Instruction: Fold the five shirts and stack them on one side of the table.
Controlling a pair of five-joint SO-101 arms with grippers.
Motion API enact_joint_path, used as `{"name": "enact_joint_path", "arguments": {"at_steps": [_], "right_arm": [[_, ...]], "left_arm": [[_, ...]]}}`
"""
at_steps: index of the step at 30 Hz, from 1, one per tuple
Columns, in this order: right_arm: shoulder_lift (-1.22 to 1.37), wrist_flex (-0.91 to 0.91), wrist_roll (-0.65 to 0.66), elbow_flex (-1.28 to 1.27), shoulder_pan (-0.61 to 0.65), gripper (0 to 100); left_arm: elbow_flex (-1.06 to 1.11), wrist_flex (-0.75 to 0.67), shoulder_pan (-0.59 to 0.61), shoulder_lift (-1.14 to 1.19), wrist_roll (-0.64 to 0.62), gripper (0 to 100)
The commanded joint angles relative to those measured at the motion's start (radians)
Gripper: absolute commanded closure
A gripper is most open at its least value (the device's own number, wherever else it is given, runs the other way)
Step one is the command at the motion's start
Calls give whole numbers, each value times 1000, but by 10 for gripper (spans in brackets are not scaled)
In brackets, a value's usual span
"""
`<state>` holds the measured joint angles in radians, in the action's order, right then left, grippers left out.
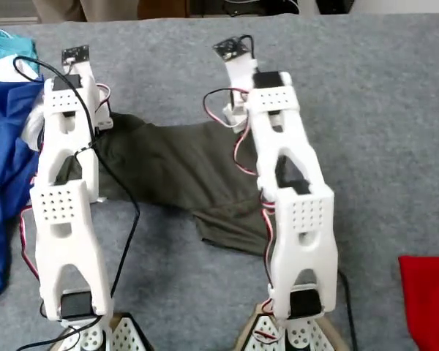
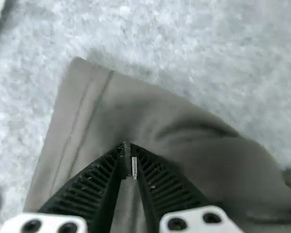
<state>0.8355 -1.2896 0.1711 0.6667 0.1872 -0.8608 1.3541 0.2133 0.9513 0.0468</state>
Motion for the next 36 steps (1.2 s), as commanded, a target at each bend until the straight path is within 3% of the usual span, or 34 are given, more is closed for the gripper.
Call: {"name": "enact_joint_path", "arguments": {"at_steps": [1,8,18,22,30,36], "right_arm": [[71,-44,-8,143,-51,991],[260,-170,-8,449,-82,991],[435,-310,2,843,-84,991],[437,-373,58,1001,-56,991],[292,-459,86,1000,-4,991],[177,-499,41,969,-8,992]], "left_arm": [[-101,-15,35,36,-11,981],[-245,-8,81,130,-11,981],[-264,6,80,137,72,981],[-371,86,43,136,78,979],[-810,293,-37,133,164,981],[-652,269,57,150,176,981]]}}
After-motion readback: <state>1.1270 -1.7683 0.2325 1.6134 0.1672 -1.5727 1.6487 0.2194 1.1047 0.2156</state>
